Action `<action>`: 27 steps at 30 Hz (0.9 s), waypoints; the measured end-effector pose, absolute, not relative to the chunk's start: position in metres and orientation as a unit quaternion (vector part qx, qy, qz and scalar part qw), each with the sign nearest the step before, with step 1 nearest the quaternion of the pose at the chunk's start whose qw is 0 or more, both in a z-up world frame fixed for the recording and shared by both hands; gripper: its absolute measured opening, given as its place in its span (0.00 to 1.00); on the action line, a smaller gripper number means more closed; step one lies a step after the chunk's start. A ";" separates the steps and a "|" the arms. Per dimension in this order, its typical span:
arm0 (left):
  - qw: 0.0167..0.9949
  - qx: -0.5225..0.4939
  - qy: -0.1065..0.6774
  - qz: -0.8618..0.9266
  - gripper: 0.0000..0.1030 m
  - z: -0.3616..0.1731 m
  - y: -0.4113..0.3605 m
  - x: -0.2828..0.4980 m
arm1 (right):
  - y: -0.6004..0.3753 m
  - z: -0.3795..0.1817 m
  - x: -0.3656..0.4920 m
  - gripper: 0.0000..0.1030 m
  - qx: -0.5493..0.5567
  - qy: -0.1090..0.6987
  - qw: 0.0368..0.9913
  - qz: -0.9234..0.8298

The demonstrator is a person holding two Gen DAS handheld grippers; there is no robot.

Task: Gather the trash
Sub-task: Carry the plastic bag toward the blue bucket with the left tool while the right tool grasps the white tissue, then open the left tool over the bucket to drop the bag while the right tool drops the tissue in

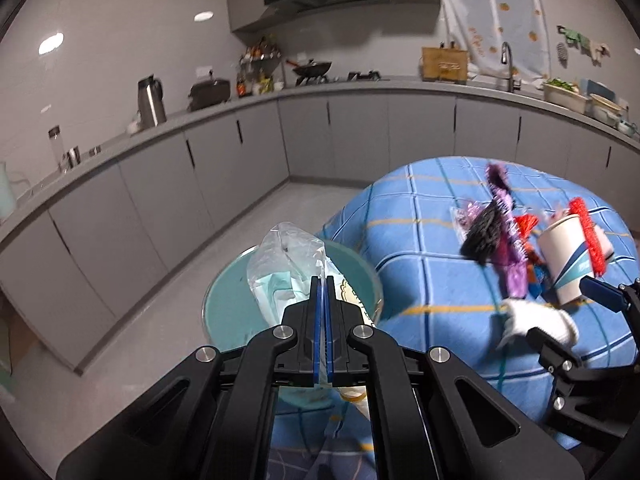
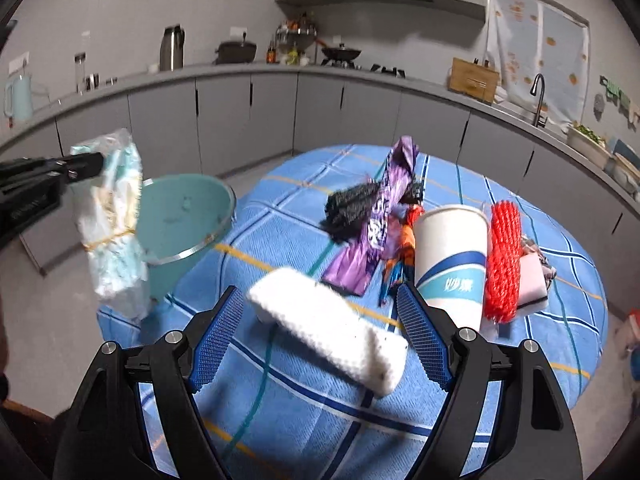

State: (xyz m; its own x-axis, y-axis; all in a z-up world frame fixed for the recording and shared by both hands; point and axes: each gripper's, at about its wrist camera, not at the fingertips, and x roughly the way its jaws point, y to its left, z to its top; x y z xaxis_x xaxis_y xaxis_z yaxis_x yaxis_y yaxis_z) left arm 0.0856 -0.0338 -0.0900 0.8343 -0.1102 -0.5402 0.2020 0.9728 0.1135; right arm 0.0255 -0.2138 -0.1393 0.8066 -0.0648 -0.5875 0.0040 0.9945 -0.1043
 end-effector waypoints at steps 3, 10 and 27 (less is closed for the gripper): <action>0.956 0.076 0.272 -0.077 0.02 -0.089 -0.025 0.085 | -0.213 -0.147 0.031 0.64 -0.051 0.332 0.942 -0.016; 0.958 0.067 0.267 -0.080 0.02 -0.084 -0.022 0.085 | -0.217 -0.155 0.033 0.18 -0.042 0.350 0.936 -0.006; 0.973 0.074 0.219 -0.018 0.02 -0.054 0.005 0.109 | -0.192 -0.091 0.059 0.10 0.035 0.291 0.950 0.106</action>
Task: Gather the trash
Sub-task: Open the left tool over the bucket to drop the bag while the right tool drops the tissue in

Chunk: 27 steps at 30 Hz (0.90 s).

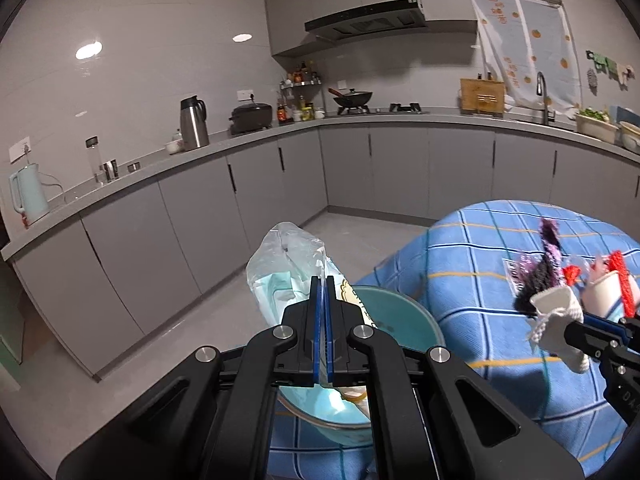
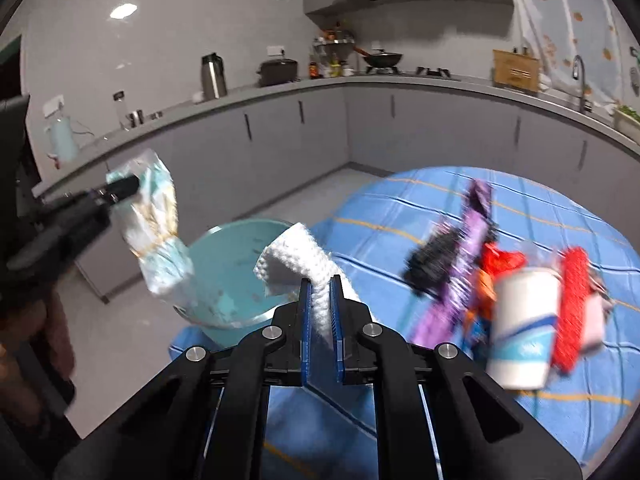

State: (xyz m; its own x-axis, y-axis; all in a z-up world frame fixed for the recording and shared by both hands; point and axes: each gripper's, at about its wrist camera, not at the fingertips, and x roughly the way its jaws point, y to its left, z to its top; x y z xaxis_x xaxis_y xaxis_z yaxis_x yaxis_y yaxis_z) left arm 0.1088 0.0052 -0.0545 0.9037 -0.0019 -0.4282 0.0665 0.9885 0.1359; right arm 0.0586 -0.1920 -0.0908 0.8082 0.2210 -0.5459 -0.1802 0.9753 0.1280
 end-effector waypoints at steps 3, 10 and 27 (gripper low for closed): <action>0.973 0.075 0.220 -0.010 0.02 -0.055 0.009 0.119 | -0.179 -0.088 0.073 0.10 0.043 0.291 0.947 0.126; 0.970 0.072 0.231 0.007 0.02 -0.063 0.021 0.143 | -0.154 -0.088 0.106 0.10 0.056 0.295 0.941 0.157; 0.960 0.056 0.273 0.008 0.04 -0.097 0.032 0.181 | -0.118 -0.098 0.163 0.10 0.061 0.292 0.937 0.180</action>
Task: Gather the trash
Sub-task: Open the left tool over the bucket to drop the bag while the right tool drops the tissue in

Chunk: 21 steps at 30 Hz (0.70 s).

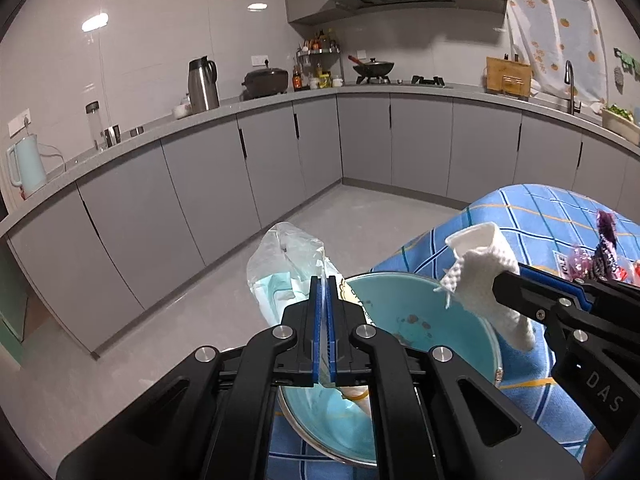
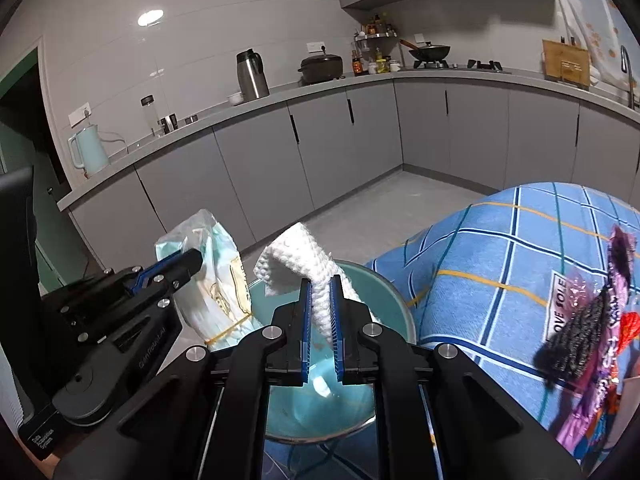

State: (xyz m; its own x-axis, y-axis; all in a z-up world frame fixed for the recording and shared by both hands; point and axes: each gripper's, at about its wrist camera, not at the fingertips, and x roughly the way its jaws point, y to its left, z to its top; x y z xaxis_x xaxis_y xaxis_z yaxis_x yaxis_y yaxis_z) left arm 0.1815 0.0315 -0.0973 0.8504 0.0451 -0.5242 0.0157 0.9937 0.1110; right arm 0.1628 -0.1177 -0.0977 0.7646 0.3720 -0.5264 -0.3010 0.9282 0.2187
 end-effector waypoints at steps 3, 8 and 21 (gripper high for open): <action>0.958 0.052 0.281 0.007 0.05 -0.102 0.033 0.184 | -0.118 -0.106 0.170 0.10 0.068 0.300 0.933 0.187; 0.957 0.053 0.287 -0.002 0.06 -0.106 0.031 0.188 | -0.119 -0.116 0.179 0.15 0.075 0.311 0.927 0.194; 0.954 0.061 0.293 -0.019 0.38 -0.112 0.025 0.188 | -0.139 -0.124 0.178 0.39 0.091 0.317 0.930 0.164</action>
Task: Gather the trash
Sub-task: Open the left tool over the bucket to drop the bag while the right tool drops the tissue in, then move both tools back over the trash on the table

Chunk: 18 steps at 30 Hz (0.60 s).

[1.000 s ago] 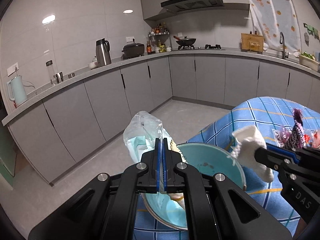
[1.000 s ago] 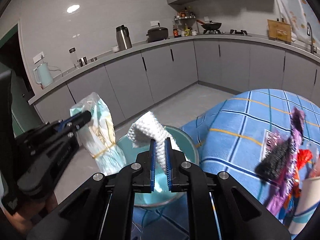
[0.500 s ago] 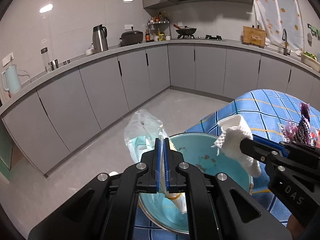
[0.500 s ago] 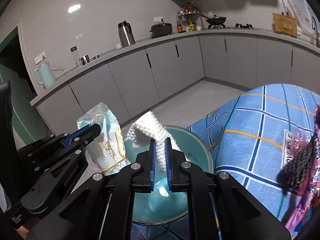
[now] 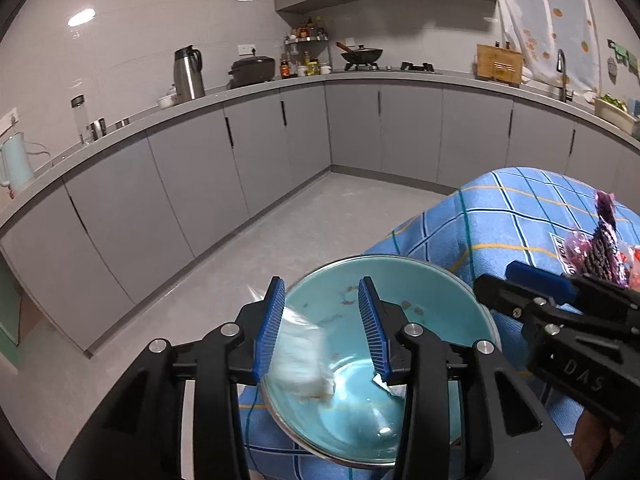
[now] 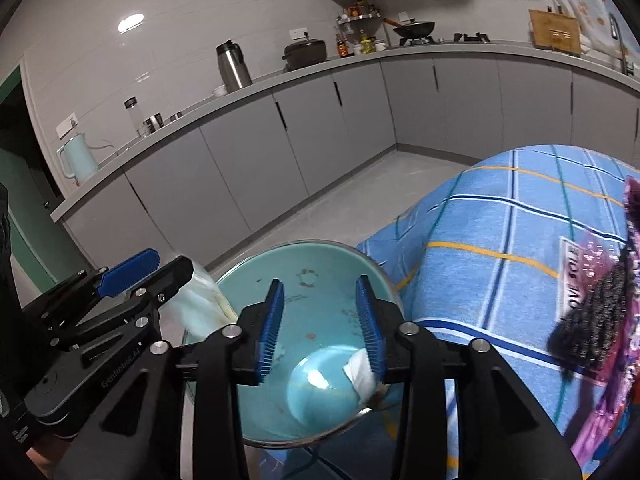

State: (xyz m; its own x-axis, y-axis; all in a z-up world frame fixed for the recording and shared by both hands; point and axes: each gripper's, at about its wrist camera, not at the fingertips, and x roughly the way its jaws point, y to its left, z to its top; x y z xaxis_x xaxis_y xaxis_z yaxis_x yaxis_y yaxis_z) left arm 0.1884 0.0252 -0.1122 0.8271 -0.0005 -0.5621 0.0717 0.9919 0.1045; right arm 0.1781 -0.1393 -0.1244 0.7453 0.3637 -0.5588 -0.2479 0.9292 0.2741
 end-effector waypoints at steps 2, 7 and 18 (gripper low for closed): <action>0.953 0.063 0.295 -0.026 0.38 -0.114 0.022 0.189 | -0.145 -0.123 0.175 0.43 0.095 0.314 0.932 0.155; 0.955 0.063 0.287 -0.031 0.44 -0.108 0.023 0.186 | -0.150 -0.114 0.170 0.46 0.089 0.300 0.938 0.147; 0.960 0.062 0.272 -0.017 0.77 -0.092 0.019 0.169 | -0.182 -0.095 0.124 0.55 0.059 0.273 0.954 0.111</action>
